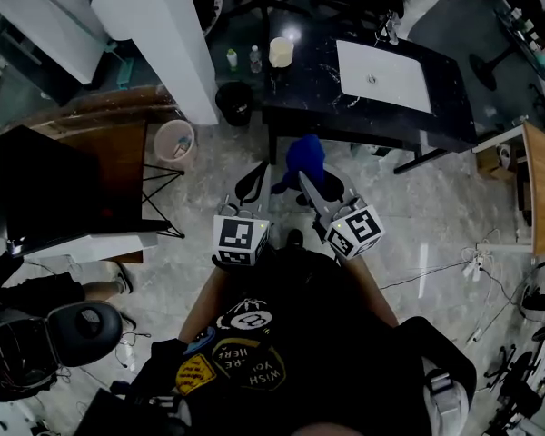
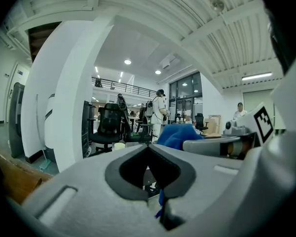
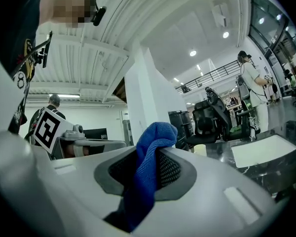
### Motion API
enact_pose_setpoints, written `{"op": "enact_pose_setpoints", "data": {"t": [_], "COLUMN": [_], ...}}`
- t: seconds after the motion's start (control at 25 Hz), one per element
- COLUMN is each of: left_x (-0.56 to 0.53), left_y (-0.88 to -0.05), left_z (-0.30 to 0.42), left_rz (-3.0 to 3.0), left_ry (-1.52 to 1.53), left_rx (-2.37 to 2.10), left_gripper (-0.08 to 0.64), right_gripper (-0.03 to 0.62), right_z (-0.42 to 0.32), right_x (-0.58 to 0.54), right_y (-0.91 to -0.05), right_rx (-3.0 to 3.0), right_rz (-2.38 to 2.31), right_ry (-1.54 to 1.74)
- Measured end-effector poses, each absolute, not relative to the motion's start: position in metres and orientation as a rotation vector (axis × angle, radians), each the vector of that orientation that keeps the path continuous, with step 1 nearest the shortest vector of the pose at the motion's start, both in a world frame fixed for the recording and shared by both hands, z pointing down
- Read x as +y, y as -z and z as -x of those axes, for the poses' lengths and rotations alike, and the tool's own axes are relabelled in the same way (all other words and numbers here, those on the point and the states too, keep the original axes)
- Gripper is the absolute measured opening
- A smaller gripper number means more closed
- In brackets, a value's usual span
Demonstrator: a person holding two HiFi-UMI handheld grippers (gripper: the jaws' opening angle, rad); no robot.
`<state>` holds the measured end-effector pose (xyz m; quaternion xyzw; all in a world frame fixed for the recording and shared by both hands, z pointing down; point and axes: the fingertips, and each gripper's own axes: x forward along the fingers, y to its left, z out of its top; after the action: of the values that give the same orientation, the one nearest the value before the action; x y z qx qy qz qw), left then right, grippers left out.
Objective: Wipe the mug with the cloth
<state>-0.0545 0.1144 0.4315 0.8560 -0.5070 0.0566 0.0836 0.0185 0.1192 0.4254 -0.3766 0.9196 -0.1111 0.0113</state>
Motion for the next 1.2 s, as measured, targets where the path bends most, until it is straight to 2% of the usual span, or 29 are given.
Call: {"op": "enact_pose_setpoints", "data": {"t": [0.76,1.2], "left_x": [0.065,-0.108], "left_y": [-0.46,-0.514], "left_z": [0.093,0.072], "left_rz": [-2.533,-2.422], "left_ry": [-0.169,-0.245], "left_rx": [-1.428,-1.435], "left_gripper": [0.005,0.005], "right_gripper": [0.087,0.087], "right_z": [-0.002,-0.035], "right_x": [0.061,-0.108], "right_y": [-0.46,-0.535], "right_rx": [2.855,2.959], "right_rz": [1.345,1.33], "right_ry": [0.412,0.536]}}
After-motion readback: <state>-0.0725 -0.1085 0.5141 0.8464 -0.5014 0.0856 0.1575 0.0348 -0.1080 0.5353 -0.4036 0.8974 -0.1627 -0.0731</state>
